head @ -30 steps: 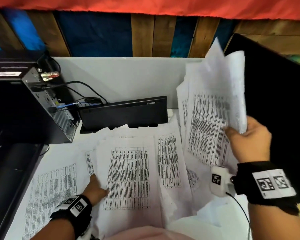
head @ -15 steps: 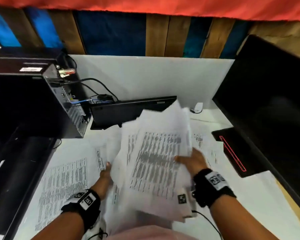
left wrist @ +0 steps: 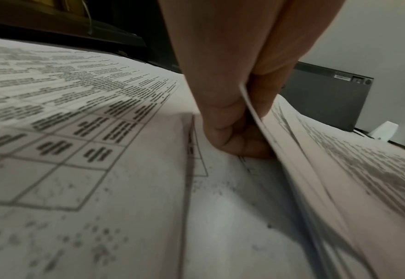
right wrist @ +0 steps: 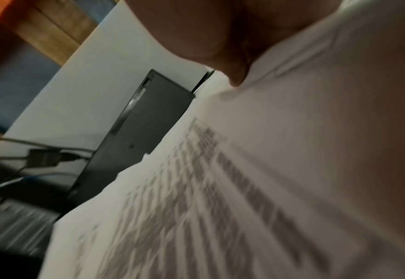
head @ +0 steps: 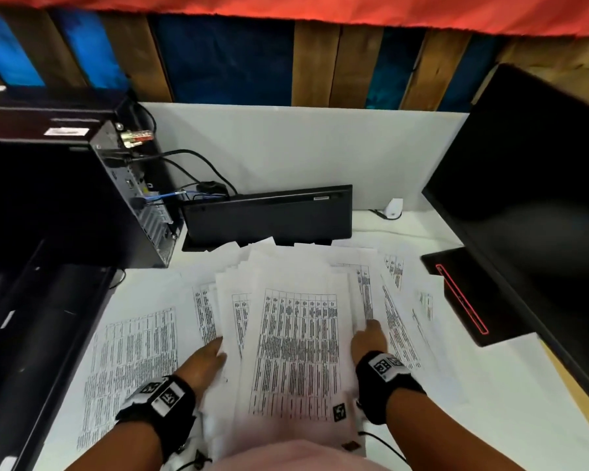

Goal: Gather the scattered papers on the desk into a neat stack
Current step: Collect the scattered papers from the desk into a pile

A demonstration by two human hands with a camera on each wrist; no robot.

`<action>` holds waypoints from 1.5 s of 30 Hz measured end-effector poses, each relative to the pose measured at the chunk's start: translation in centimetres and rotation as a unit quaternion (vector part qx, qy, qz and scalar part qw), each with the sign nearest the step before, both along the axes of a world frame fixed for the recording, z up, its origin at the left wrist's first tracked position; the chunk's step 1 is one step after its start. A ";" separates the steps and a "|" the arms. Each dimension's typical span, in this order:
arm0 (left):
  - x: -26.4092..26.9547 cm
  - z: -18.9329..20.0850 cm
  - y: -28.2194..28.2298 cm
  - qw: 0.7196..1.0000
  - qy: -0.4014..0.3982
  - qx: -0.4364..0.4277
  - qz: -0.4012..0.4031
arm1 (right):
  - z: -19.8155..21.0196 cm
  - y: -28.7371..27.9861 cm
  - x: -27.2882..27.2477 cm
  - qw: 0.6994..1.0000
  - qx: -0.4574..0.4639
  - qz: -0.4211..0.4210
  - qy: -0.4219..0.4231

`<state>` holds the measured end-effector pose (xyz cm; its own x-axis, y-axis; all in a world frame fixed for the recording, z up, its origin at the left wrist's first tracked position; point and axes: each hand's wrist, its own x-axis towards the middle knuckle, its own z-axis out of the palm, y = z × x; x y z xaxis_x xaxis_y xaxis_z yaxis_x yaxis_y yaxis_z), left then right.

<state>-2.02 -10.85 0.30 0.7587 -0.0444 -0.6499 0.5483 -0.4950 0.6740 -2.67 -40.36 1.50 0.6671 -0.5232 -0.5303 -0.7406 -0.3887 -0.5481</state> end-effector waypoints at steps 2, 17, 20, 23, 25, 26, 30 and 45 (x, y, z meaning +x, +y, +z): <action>-0.6 0.5 -0.6 0.999 0.002 -0.037 0.034 | -0.5 1.5 0.0 0.996 0.006 0.082 0.023; 0.3 0.2 -1.3 0.996 0.003 0.082 -0.030 | 1.5 -10.3 -0.6 0.969 -0.196 -0.104 0.108; 0.5 -0.1 -1.3 0.997 0.008 0.068 -0.023 | 0.8 -12.0 -0.1 0.986 -0.110 -0.095 0.080; 0.5 0.4 -1.6 0.998 0.013 0.060 -0.029 | 1.0 -12.0 0.7 0.993 0.037 -0.110 0.029; 0.6 0.6 -1.7 0.998 0.017 0.058 -0.026 | 1.2 -11.1 1.2 0.994 0.067 -0.084 0.010; 0.6 0.6 -1.7 0.998 0.016 0.063 -0.027 | 1.1 -10.4 1.6 0.995 0.072 -0.072 -0.008; 0.6 0.5 -1.6 0.996 0.021 0.084 -0.029 | 0.6 -7.8 2.8 0.999 0.025 -0.020 -0.037; 0.5 0.3 -1.2 0.998 0.028 0.058 -0.028 | 18.4 -8.9 -0.4 0.916 -0.197 -0.070 -0.344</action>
